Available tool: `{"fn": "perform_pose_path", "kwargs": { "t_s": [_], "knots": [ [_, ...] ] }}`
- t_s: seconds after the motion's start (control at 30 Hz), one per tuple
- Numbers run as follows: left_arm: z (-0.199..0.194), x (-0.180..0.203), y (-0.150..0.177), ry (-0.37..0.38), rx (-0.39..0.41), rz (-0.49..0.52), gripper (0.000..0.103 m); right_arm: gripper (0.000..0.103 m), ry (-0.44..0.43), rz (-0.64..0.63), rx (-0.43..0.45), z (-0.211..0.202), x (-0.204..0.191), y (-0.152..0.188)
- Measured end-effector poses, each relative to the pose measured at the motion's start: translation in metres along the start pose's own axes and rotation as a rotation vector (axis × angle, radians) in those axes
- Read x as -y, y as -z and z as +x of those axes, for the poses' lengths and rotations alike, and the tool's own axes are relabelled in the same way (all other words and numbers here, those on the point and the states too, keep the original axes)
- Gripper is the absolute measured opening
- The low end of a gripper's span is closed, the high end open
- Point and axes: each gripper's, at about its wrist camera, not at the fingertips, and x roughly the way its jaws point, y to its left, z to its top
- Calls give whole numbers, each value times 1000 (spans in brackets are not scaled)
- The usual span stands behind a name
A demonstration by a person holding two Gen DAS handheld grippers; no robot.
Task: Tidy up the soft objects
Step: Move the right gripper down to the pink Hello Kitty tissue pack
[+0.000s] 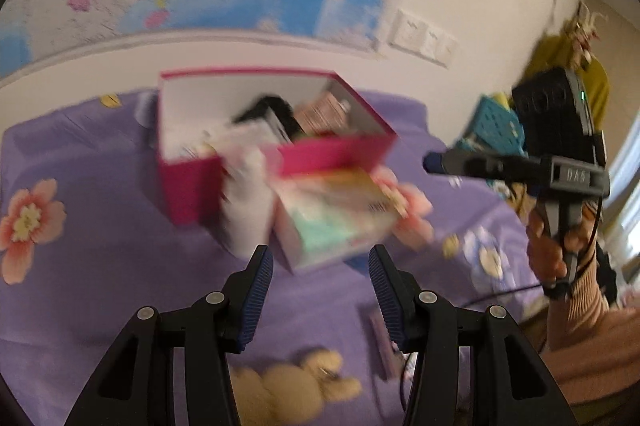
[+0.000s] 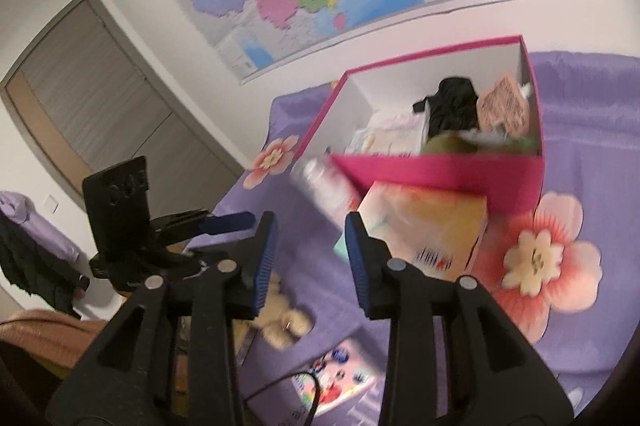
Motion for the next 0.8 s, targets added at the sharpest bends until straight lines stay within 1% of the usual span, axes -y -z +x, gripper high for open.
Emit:
{"fn": "perform_pose_path", "kwargs": {
  "t_s": [0.03,0.13,0.23,0.33,0.43,0.7,0.8],
  "knots": [
    [6,6,7,6,-26,15,51,38,-1,0,-5,-1,-1,6],
    [16,18,19,22,-69,37,51,38,-16,11,-25,-4,-3,20],
    [24,25,32,51,-114,40,51,39,-23,28,-37,-7,-3,34],
    [31,29,43,62,-148,40,51,39,-42,45,-42,-13,-3,47],
    [37,35,54,81,-184,40,51,42,-18,58,-59,-15,3,61],
    [50,48,73,110,-264,63,51,42,65,118,-142,0,29,87],
    [51,52,77,115,-280,74,51,42,66,135,-175,9,36,96]
  ]
}}
